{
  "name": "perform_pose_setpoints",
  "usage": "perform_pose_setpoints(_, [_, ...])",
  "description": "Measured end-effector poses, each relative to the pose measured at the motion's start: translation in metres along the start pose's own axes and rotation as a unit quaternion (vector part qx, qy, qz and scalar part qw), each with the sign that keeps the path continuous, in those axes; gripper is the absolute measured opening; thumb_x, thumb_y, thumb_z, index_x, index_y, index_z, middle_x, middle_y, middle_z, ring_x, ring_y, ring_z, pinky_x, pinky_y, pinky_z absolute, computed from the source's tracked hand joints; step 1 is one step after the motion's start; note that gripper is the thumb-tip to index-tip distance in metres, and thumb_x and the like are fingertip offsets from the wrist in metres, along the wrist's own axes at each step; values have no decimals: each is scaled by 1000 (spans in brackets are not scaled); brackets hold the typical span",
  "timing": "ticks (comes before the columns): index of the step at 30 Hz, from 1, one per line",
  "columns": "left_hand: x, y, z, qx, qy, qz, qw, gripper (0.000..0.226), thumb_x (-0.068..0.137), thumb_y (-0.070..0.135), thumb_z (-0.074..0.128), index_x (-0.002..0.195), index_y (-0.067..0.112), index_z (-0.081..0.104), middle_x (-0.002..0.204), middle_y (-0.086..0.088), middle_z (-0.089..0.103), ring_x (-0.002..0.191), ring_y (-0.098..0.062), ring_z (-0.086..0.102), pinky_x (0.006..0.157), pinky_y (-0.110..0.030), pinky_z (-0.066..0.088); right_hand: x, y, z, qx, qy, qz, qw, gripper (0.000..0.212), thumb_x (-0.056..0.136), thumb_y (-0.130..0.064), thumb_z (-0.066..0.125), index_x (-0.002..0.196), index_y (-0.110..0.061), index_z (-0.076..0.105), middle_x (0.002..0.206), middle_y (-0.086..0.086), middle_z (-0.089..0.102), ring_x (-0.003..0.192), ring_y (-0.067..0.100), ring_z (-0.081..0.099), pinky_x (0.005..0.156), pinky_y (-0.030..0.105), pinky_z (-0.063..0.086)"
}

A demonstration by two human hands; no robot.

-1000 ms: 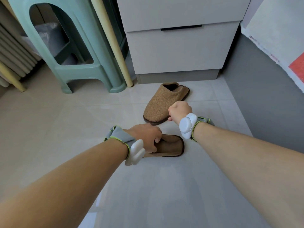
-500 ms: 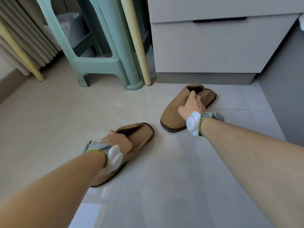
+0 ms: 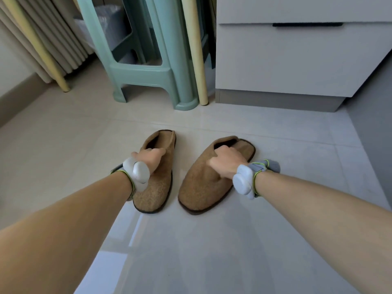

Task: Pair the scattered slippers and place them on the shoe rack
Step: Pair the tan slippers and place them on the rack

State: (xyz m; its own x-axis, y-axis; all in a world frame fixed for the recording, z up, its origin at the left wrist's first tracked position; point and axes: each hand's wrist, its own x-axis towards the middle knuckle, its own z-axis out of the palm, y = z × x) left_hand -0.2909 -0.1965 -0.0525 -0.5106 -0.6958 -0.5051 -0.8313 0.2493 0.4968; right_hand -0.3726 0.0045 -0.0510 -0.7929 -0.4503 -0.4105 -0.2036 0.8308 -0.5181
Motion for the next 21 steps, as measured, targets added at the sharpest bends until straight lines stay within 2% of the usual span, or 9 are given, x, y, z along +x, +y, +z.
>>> perform_pose_setpoints(2, [-2,-4,-1,76,-6,59,995,42,92,46,41,112,13,58,137,-12,30,97,-29,49,95,-38,42,-6,-22,13,109,-61,-6,992,12,81,-21,52,76,-11,49,77,11,62,78,35,72,74,40,57])
perform_pose_setpoints(5, [-11,-3,-5,172,30,129,976,46,86,52,28,86,19,60,135,-9,35,113,-32,45,89,-38,37,-14,-50,22,294,-170,30,940,14,84,-3,51,92,5,58,75,15,65,90,38,73,93,43,56])
perform_pose_setpoints(7, [-12,-1,-8,233,29,183,955,47,83,53,26,92,24,63,129,-6,42,122,-33,41,89,-40,34,-17,-58,29,357,-211,37,909,22,80,3,47,96,12,60,71,11,66,95,39,72,102,47,50])
perform_pose_setpoints(9, [-12,-2,-10,264,-2,215,940,50,80,61,27,97,27,61,118,-1,47,126,-30,38,93,-40,34,-24,-69,33,300,-229,-13,926,6,85,-3,58,80,-1,61,68,6,66,101,39,69,101,46,50])
perform_pose_setpoints(12, [-17,-1,-12,245,-57,206,946,43,76,65,43,82,23,51,100,3,51,105,-23,49,85,-37,42,-37,-81,37,272,-304,5,913,19,90,-26,66,97,-9,63,96,12,68,103,36,66,96,44,51])
perform_pose_setpoints(15, [-21,-6,-19,307,-87,194,928,20,83,31,54,94,14,53,97,-2,53,84,-22,54,69,-31,44,-39,-80,52,401,-356,50,843,47,89,5,42,136,0,38,122,6,52,101,38,69,90,39,56])
perform_pose_setpoints(16, [-22,-9,-21,325,-86,206,919,15,83,24,53,93,13,53,93,-4,54,79,-22,52,64,-30,42,-38,-81,54,380,-352,57,853,51,86,4,41,137,1,39,122,5,53,98,39,71,82,36,57])
perform_pose_setpoints(18, [-22,-20,-26,351,-80,224,905,7,80,19,53,84,13,53,82,-6,56,68,-22,49,57,-29,38,-37,-84,63,243,-223,4,944,43,81,-9,47,123,-4,56,106,12,69,88,37,74,66,31,53])
perform_pose_setpoints(21, [-26,-36,-35,402,-75,257,876,8,79,15,53,83,12,58,81,-7,60,67,-21,52,59,-32,45,-38,-91,64,-6,11,-138,990,28,74,-16,52,102,-17,53,111,5,59,96,29,64,77,36,51])
